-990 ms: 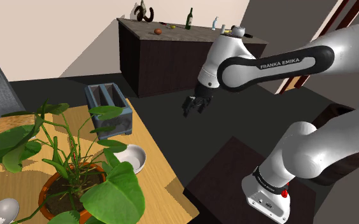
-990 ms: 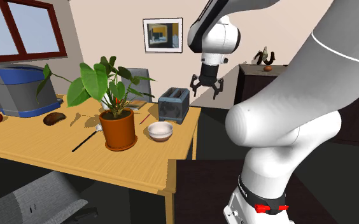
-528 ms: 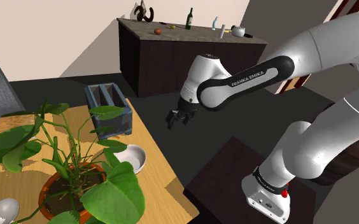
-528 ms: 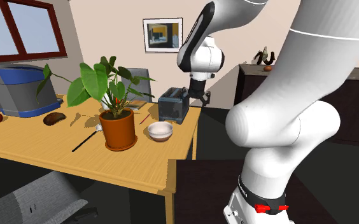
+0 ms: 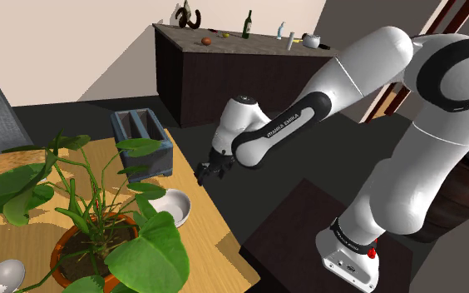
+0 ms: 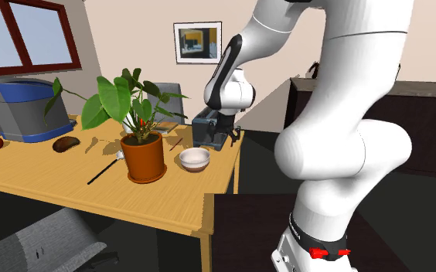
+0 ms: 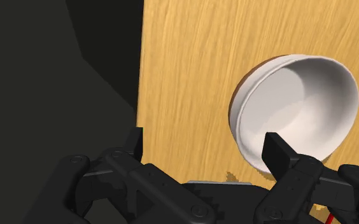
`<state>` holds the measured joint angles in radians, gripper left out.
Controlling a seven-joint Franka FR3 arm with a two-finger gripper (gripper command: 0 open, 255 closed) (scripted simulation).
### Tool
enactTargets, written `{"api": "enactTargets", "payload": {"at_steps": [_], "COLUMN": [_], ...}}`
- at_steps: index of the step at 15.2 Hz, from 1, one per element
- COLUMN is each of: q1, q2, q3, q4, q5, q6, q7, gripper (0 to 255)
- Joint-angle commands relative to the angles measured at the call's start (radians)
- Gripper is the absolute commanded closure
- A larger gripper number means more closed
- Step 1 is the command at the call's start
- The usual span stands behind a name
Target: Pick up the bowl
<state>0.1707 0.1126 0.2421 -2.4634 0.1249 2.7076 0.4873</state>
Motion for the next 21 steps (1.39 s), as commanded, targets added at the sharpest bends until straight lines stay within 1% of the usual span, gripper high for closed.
{"api": "enactTargets", "payload": {"at_steps": [1, 7, 15, 17, 18, 21], "q1": [0.023, 0.109, 0.133, 0.133, 0.132, 0.132], "q2": [0.091, 0.328, 0.441, 0.441, 0.441, 0.441], "q3": [0.000, -0.042, -0.067, -0.067, -0.067, -0.067], "q4": [0.058, 0.219, 0.253, 0.253, 0.253, 0.253], "q5": [-0.039, -0.113, -0.130, -0.130, -0.130, -0.130], "q6": [0.039, 0.130, 0.208, 0.208, 0.209, 0.209], "q7": [0.052, 0.147, 0.155, 0.155, 0.155, 0.155], "gripper": [0, 0, 0, 0, 255, 255]}}
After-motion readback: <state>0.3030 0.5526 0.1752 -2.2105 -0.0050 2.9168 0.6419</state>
